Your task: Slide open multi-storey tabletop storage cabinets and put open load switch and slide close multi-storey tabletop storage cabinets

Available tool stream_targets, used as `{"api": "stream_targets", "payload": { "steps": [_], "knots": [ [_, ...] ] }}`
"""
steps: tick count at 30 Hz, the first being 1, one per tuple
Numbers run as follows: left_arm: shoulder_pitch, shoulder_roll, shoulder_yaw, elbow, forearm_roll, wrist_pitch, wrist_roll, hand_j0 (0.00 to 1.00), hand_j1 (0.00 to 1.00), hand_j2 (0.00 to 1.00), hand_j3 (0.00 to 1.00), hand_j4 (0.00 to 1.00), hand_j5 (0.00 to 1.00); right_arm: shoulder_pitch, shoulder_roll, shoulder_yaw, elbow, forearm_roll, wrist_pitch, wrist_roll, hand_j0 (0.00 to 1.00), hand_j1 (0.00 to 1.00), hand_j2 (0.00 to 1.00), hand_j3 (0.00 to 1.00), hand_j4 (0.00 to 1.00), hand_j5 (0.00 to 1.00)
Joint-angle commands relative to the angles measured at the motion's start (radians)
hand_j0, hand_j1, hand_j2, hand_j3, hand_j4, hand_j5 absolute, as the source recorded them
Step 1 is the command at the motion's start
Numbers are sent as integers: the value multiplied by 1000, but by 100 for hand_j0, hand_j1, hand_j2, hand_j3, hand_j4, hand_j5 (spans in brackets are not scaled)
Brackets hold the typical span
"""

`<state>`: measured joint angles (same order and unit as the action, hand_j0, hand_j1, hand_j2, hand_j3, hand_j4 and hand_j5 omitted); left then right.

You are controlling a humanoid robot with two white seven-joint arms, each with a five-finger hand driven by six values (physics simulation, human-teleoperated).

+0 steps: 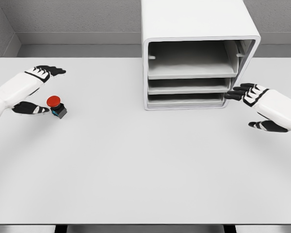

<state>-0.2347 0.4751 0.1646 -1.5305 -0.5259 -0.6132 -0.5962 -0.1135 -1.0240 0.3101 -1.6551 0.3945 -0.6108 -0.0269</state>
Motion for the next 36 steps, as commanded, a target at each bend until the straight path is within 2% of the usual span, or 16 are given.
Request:
{"api": "stream_targets", "payload": {
  "steps": [1, 4, 10, 13, 15, 17, 19, 26, 29, 33, 36],
  "knots": [
    [-2, 10, 1, 1, 6, 2, -15, 100, 100, 100, 100, 100, 100, 0, -1, -2, -38, -8, 0, -1, 73, 73, 73, 73, 73, 73],
    [2, 33, -10, 3, 7, 2, -15, 100, 100, 100, 100, 100, 100, 0, -1, 0, -61, -8, 0, -1, 65, 65, 65, 65, 65, 65],
    [-15, 157, -92, 27, 4, 2, -15, 100, 100, 100, 100, 100, 100, -21, 36, 1, -61, -8, 0, 1, 66, 66, 66, 66, 66, 66],
    [-48, 168, -161, 32, 3, 2, -15, 100, 100, 100, 100, 100, 100, -44, 45, 3, -61, -10, 0, 1, 66, 66, 66, 66, 66, 66],
    [-72, 168, -198, 75, -16, 2, -15, 100, 100, 100, 100, 100, 100, -58, 59, 3, -60, -10, 0, 1, 67, 67, 67, 67, 67, 67],
    [-123, 163, -240, 131, -55, 2, -15, 100, 100, 100, 100, 100, 100, -90, 68, 4, -55, -11, 0, 1, 67, 67, 67, 67, 67, 67],
    [-138, 160, -261, 154, -69, 2, -15, 100, 100, 100, 100, 100, 100, -106, 87, 9, -55, -10, 0, 2, 67, 67, 67, 67, 67, 67],
    [-140, 157, -281, 164, -92, 2, -15, 100, 100, 100, 100, 100, 100, -110, 134, 15, -74, -5, 0, 4, 67, 67, 67, 67, 67, 67],
    [-143, 155, -283, 177, -92, 2, -15, 94, 94, 94, 94, 94, 94, -123, 154, 35, -72, 0, 0, 5, 67, 67, 67, 67, 67, 67],
    [-146, 154, -304, 185, -97, 2, -15, 88, 88, 88, 88, 88, 88, -158, 180, 67, -72, -2, 0, 28, 67, 67, 67, 67, 67, 67],
    [-153, 154, -320, 185, -97, 2, -15, 88, 88, 88, 88, 88, 88, -201, 211, 99, -65, -2, 0, 48, 67, 67, 67, 67, 67, 67]
  ]
}}
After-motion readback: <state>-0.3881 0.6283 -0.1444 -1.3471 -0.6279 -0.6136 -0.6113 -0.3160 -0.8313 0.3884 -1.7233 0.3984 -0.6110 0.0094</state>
